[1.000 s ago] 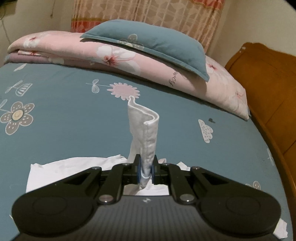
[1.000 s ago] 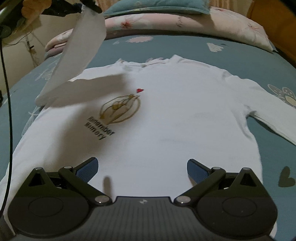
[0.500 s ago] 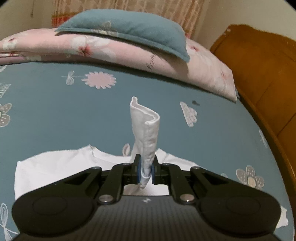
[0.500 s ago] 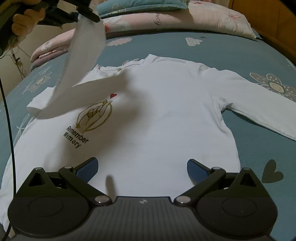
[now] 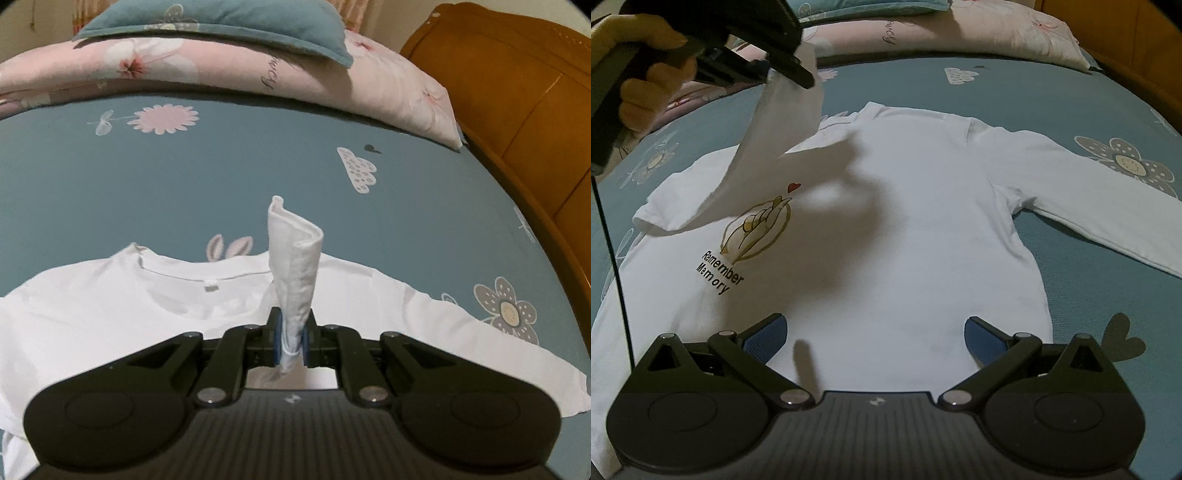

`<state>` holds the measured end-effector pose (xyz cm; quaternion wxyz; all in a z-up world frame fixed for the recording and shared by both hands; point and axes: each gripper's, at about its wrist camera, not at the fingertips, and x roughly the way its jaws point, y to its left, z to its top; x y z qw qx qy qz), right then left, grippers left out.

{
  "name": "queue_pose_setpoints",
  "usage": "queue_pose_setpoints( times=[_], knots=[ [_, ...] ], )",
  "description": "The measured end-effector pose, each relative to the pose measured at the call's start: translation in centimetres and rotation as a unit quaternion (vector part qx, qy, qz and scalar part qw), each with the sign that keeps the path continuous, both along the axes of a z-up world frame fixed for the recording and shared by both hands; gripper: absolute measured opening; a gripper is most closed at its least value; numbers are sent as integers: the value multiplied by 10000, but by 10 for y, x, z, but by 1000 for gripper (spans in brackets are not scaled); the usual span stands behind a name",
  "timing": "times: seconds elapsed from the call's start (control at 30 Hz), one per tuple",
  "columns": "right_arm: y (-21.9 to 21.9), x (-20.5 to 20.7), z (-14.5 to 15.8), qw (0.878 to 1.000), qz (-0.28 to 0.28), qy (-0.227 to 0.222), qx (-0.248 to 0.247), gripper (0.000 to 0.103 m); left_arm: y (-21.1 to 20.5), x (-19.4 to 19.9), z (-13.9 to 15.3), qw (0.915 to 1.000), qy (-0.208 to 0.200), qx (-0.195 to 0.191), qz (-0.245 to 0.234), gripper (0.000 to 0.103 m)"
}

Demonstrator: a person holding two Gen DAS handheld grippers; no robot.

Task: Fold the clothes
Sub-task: 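Carry the held sleeve with the left gripper across the shirt body, then open the left gripper to lay the sleeve on the shirt body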

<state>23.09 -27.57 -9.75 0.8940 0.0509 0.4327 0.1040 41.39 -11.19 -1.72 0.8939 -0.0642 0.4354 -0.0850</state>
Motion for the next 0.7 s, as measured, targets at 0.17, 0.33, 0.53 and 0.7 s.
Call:
queue_pose_setpoints(
  times=[0.17, 0.33, 0.53, 0.7],
  knots=[
    [0, 1, -1, 10000, -19, 7, -11, 103, -8, 4, -3, 9999, 6, -87, -56, 8],
    [0, 0, -2, 10000, -27, 0, -27, 103, -16, 8, -7, 9998, 1, -199, -63, 8],
    [0, 1, -2, 10000, -19, 5, -35, 103, -24, 10, -18, 9993, 152, -293, -171, 14],
    [0, 2, -2, 10000, -35, 1, -23, 103, -25, 10, -18, 9990, 153, -333, -255, 21]
  ],
)
